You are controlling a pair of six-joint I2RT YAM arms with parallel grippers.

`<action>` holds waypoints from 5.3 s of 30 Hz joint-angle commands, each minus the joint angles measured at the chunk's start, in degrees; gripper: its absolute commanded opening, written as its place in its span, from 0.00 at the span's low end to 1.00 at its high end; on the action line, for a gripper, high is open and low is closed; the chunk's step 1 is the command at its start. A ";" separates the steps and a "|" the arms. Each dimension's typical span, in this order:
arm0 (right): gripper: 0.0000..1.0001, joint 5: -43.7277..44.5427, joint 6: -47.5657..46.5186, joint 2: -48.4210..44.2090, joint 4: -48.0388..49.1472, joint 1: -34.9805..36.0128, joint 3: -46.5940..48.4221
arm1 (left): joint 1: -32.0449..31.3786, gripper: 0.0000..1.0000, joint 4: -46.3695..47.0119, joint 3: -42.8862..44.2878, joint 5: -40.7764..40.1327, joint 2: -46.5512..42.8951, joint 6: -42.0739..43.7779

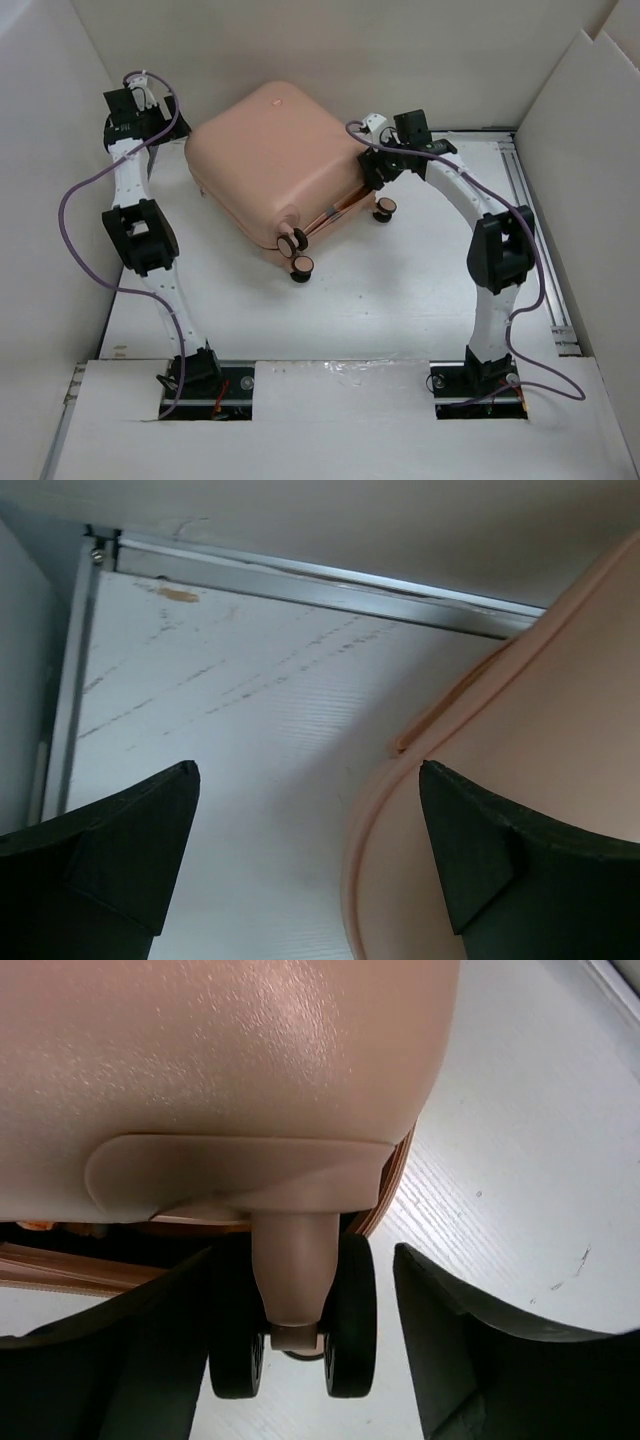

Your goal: Pack the luggage

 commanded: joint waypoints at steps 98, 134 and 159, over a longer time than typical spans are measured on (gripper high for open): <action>0.99 7.30 22.43 -65.54 23.00 10.50 -59.62 | -63.87 0.84 -28.55 -30.70 -14.32 -36.29 68.05; 0.99 9.15 21.90 -72.04 18.16 10.50 -62.95 | -62.64 0.93 -29.78 -30.88 -13.34 -28.47 68.92; 0.44 44.69 32.38 -49.86 71.68 46.08 -75.47 | -57.09 0.00 -12.90 -27.72 -5.43 -32.18 39.32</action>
